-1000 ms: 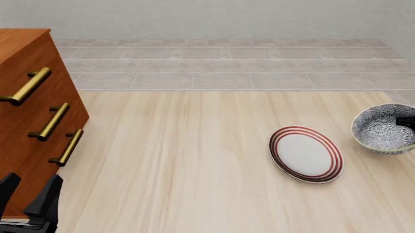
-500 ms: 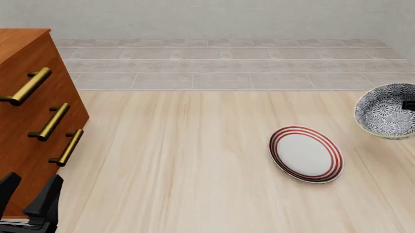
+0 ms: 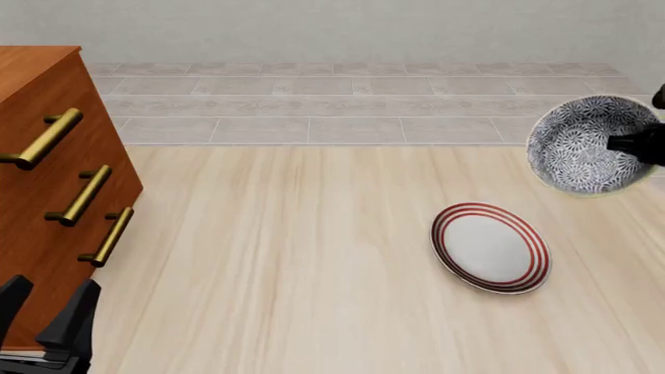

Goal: Put the bowl on top of the cabinet.

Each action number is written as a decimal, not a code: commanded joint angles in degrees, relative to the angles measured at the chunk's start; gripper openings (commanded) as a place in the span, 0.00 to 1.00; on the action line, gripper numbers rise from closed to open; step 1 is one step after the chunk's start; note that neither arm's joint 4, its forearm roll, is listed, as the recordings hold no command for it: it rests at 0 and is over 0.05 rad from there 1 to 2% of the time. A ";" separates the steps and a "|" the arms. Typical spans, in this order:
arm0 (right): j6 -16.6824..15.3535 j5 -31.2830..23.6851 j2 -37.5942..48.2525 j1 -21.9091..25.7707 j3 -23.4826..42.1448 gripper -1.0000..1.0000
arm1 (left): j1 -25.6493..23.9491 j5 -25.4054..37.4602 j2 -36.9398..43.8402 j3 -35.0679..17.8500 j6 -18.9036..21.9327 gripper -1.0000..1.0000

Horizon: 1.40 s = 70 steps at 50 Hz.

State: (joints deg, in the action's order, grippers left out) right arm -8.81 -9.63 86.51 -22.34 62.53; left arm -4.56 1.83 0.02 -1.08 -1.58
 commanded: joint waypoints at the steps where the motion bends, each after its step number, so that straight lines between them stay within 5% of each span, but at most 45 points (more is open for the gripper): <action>1: 2.02 1.14 -6.06 5.43 -3.79 0.00 | -0.06 0.83 0.01 -0.77 0.10 1.00; 42: 4.82 3.88 -21.76 27.09 -17.99 0.00 | -1.31 1.71 0.02 -1.23 -0.05 1.00; 70: 7.03 6.47 -27.49 33.92 -22.87 0.00 | -1.54 3.03 0.02 -1.99 0.58 1.00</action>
State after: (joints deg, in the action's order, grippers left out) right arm -2.93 -3.92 61.17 9.22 40.99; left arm -5.93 4.52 0.03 -2.97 -1.06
